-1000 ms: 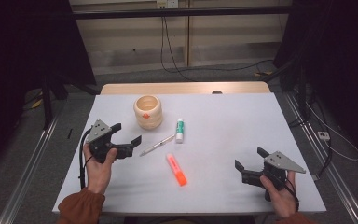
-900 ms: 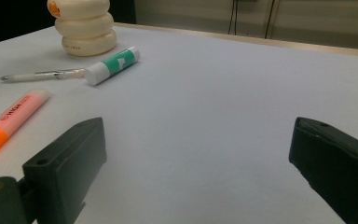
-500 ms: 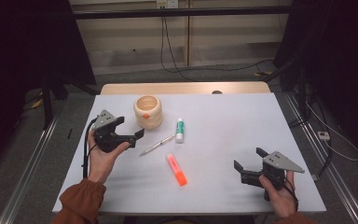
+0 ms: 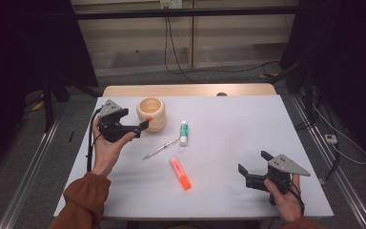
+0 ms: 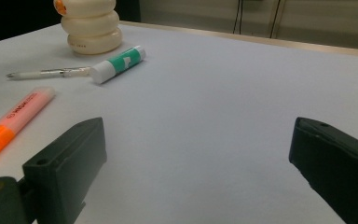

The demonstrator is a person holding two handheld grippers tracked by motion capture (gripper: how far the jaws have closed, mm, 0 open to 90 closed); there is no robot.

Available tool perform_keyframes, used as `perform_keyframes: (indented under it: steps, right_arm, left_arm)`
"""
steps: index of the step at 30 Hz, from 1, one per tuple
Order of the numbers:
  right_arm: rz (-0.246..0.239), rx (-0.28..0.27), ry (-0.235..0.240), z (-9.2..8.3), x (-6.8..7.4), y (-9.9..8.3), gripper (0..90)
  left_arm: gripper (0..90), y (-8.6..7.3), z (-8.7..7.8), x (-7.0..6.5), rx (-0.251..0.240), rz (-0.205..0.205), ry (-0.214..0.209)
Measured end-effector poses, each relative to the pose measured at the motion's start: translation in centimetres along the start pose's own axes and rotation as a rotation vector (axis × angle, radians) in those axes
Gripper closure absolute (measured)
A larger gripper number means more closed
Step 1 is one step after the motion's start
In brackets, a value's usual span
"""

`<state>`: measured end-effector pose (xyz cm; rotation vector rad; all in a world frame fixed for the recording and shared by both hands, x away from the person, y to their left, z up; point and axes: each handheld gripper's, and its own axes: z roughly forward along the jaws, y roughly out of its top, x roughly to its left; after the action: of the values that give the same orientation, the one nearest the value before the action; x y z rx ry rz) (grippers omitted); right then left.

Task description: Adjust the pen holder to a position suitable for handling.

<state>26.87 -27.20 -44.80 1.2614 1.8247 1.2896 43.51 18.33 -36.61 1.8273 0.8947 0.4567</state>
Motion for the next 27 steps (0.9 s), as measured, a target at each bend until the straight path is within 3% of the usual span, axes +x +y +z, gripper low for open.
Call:
perform_keyframes:
  steps: [11,22,27]
  right_arm:
    - [-0.002,0.002,0.002,0.1,0.0,0.0,3.7]
    - [-0.002,0.004,0.005,0.1,0.0,0.0,3.7]
    - [0.000,0.004,0.007,0.1,0.0,0.0,3.7]
  left_arm:
    - [10.1,1.5,2.5,1.4,0.036,-0.025,0.042]
    - [17.0,2.6,5.6,3.7,0.091,-0.075,0.045]
    - [22.7,2.7,6.9,4.9,0.145,-0.096,0.042]
